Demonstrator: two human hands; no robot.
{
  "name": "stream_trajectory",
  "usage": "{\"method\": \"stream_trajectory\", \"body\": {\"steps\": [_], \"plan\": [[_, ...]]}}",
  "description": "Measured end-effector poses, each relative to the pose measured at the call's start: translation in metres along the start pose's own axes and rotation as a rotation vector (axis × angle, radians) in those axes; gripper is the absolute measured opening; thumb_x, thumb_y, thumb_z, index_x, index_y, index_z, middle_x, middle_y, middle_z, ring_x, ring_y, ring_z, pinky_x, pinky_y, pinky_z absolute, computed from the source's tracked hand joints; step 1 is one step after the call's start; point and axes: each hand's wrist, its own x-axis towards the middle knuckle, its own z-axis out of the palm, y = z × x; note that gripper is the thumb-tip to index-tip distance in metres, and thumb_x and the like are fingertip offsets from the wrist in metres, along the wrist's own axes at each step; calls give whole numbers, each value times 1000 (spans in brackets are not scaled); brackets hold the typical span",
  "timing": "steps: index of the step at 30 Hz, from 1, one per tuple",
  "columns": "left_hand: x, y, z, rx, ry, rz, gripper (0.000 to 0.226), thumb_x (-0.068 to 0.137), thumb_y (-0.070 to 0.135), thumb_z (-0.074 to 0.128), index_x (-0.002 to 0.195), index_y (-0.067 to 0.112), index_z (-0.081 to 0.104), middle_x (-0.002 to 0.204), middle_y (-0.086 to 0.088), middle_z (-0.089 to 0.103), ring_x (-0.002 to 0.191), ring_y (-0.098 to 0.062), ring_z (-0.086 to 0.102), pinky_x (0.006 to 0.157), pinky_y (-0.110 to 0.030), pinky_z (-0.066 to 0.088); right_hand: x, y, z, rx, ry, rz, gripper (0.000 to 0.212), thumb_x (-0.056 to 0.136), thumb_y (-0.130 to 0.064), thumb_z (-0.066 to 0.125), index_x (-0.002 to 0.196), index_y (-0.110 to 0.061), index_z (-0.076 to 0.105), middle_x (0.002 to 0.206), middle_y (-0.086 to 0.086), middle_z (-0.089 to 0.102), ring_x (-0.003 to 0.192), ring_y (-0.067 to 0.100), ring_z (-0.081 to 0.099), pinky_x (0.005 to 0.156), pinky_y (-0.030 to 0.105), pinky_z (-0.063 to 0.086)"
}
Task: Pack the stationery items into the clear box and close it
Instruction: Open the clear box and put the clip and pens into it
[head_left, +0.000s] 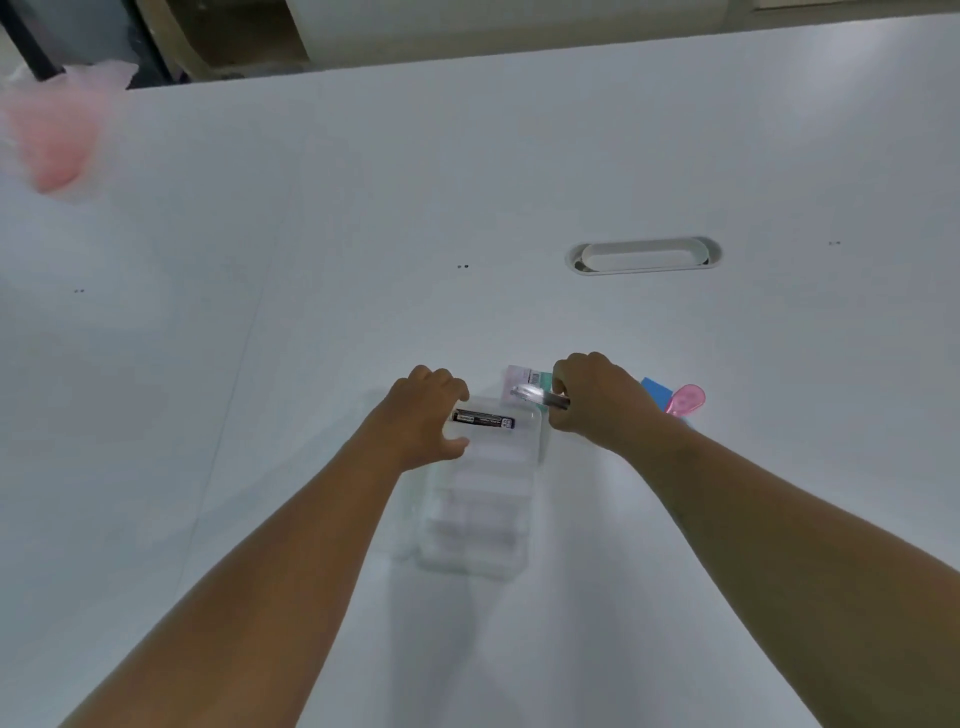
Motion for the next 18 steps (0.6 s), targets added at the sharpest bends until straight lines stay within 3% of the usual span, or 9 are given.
{"method": "stream_trajectory", "body": {"steps": [6, 11, 18], "plan": [[-10, -16, 14, -156, 34, -121, 60, 81, 45, 68, 130, 19, 47, 129, 6, 52, 122, -17, 40, 92, -34, 44, 4, -25, 13, -41, -22, -63, 14, 79, -17, 61, 87, -8, 57, 90, 8, 57, 78, 23, 47, 62, 30, 36], [-9, -19, 22, -195, 109, -133, 53, 82, 44, 68, 125, 19, 52, 124, 7, 54, 120, -17, 40, 84, -33, 47, 10, -34, 28, -50, -31, -92, 19, 83, -19, 60, 98, -8, 59, 100, 8, 58, 86, 23, 49, 66, 33, 43], [-11, -17, 25, -153, 140, -125, 44, 85, 48, 62, 118, 19, 56, 117, 8, 58, 112, -19, 44, 79, -33, 48, 16, -16, 27, 118, 46, -21, 24, 87, -24, 63, 107, -12, 59, 103, 5, 58, 96, 23, 52, 77, 35, 49]]}}
